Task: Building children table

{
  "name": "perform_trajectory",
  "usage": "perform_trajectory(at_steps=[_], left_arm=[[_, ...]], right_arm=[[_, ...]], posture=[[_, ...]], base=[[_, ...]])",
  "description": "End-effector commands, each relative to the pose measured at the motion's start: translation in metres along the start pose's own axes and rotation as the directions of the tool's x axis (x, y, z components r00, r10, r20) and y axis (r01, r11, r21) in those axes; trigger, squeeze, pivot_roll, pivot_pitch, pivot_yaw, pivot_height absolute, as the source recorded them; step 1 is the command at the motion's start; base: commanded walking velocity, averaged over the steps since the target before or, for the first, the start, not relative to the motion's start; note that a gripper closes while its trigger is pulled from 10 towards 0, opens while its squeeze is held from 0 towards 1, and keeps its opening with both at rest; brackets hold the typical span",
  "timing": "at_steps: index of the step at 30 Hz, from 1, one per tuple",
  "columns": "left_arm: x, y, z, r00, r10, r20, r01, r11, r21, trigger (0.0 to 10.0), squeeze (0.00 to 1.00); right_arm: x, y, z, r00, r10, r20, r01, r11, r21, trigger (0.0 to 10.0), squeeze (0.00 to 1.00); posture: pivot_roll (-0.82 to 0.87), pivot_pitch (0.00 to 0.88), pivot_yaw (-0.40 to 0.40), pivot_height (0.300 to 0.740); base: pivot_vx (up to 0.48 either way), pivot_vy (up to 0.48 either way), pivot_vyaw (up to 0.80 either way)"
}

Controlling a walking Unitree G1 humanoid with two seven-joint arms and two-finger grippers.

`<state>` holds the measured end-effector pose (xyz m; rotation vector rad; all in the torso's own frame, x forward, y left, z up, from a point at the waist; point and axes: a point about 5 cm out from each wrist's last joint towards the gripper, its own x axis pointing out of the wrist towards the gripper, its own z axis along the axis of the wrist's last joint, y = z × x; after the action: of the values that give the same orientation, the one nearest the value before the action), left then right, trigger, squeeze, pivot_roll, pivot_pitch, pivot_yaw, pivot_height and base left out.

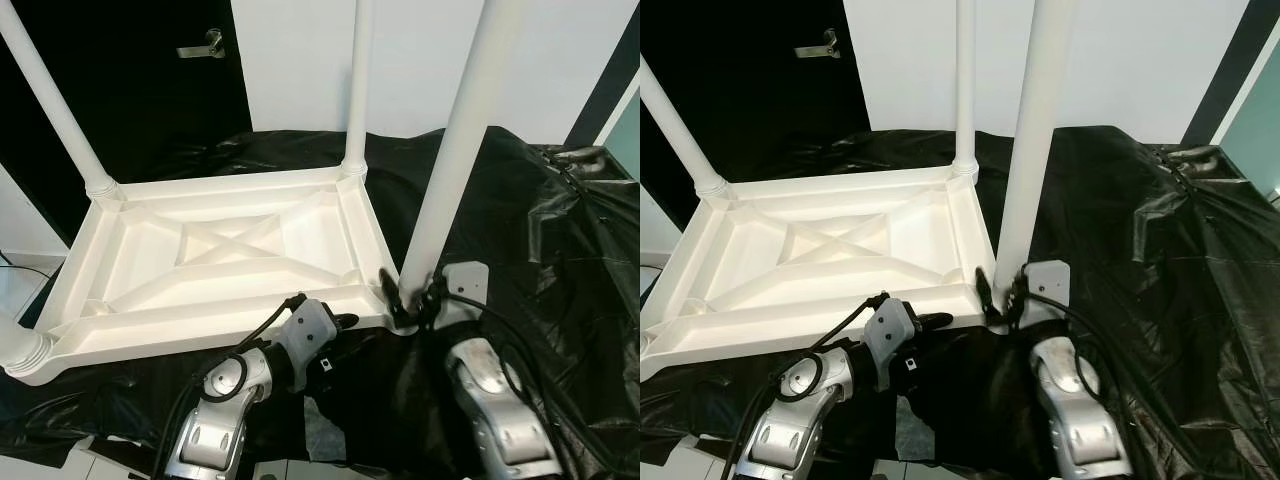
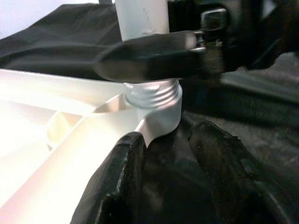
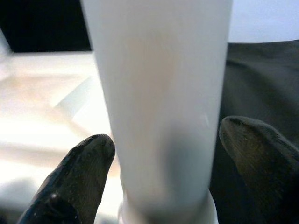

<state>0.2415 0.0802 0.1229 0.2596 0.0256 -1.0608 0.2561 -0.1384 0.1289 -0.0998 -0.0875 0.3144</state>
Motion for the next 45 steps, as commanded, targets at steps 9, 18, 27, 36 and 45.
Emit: perform_trajectory(at_steps=[9, 18, 27, 36, 45], left_arm=[[-0.005, 0.010, -0.002, 0.991, 0.132, -0.016, -0.131, 0.991, 0.011, 10.0, 0.00], [-0.003, 0.013, -0.001, 0.991, 0.136, -0.016, -0.136, 0.991, 0.022, 10.0, 0.00], [-0.002, 0.010, -0.001, 0.989, 0.148, -0.013, -0.147, 0.989, 0.011, 10.0, 0.00], [-0.001, 0.009, 0.000, 0.988, 0.152, -0.008, -0.152, 0.988, 0.000, 10.0, 0.00], [0.000, 0.007, -0.001, 0.991, 0.130, -0.014, -0.130, 0.992, 0.002, 10.0, 0.00]], right_arm=[[0.000, -0.014, -0.008, 0.977, 0.210, -0.039, -0.213, 0.975, -0.066, 10.0, 0.00], [0.035, -0.023, -0.002, 0.912, 0.404, -0.070, -0.410, 0.897, -0.168, 0.0, 0.00], [0.037, -0.020, -0.003, 0.891, 0.449, -0.071, -0.455, 0.878, -0.152, 0.0, 0.00], [0.029, -0.016, -0.008, 0.946, 0.322, -0.038, -0.324, 0.942, -0.086, 10.0, 0.00], [0.032, -0.001, -0.010, 0.997, 0.072, -0.019, -0.073, 0.995, -0.071, 10.0, 0.00]], posture=[[0.04, 0.000, 0.000, 0.740], [0.05, 0.000, 0.011, 0.740], [0.05, 0.000, 0.003, 0.740], [0.04, 0.000, 0.007, 0.740], [0.03, 0.000, 0.026, 0.740]], base=[[0.000, 0.000, 0.00], [0.000, 0.000, 0.00], [0.000, 0.000, 0.00], [0.000, 0.000, 0.00], [0.000, 0.000, 0.00]])
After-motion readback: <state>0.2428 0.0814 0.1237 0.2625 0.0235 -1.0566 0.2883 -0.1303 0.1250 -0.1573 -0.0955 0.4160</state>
